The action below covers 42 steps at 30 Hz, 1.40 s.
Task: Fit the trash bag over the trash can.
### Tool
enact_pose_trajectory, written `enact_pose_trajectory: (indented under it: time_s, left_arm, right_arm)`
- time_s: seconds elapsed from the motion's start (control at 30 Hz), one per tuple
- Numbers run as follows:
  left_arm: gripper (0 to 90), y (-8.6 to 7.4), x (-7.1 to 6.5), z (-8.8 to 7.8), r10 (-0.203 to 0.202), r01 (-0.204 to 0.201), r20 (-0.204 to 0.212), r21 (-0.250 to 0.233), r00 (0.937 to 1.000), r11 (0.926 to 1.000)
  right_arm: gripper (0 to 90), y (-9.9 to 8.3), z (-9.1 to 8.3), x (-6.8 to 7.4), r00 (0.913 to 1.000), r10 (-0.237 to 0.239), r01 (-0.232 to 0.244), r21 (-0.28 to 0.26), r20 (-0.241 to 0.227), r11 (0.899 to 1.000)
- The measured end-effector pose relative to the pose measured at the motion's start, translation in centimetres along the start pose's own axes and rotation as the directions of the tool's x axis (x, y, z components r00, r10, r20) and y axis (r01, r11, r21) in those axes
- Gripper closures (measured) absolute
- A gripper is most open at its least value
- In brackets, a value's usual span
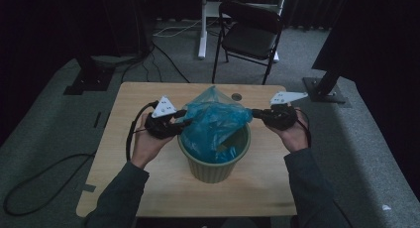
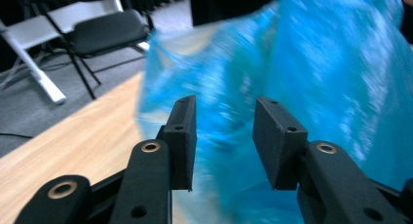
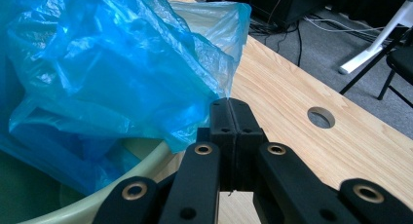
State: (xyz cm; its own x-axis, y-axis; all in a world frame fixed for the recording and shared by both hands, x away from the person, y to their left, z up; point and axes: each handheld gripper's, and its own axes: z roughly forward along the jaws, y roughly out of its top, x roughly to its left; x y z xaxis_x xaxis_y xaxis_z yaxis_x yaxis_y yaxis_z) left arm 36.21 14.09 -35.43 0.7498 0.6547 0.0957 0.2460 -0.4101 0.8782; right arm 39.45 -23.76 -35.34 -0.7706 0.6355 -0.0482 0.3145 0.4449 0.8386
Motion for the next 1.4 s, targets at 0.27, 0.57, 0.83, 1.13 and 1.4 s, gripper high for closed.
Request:
enact_pose_trajectory:
  time_s: [0.27,0.57,0.83,1.13,1.4]
  left_arm:
    - [61.1,1.0,2.1,0.1,-0.088,0.088,0.004,-0.044,0.9961,0.9952]
    - [64.8,0.3,2.5,3.0,-0.128,0.126,0.055,0.048,0.9902,0.9909]
    - [79.6,-1.0,3.7,2.5,-0.19,0.189,0.022,0.04,0.9815,0.9811]
    - [78.5,-2.6,4.2,2.1,-0.219,0.218,0.017,0.053,0.9756,0.9745]
    - [77.5,-4.0,3.8,0.4,-0.238,0.237,0.024,0.038,0.971,0.9708]
  right_arm:
    - [89.8,0.1,0.2,0.0,1.0,0.002,-0.002,-0.002,-0.002,1.0]
    - [89.9,0.1,0.7,0.1,1.0,0.005,-0.005,0.001,0.0,1.0]
    - [90.0,-1.3,1.7,-0.1,0.9997,0.024,-0.024,0.047,0.005,0.999]
    - [90.0,-2.0,2.1,0.3,0.9997,0.022,-0.022,0.064,-0.012,0.998]
    - [90.0,-2.9,1.4,0.8,0.9991,0.024,-0.022,0.068,-0.034,0.997]
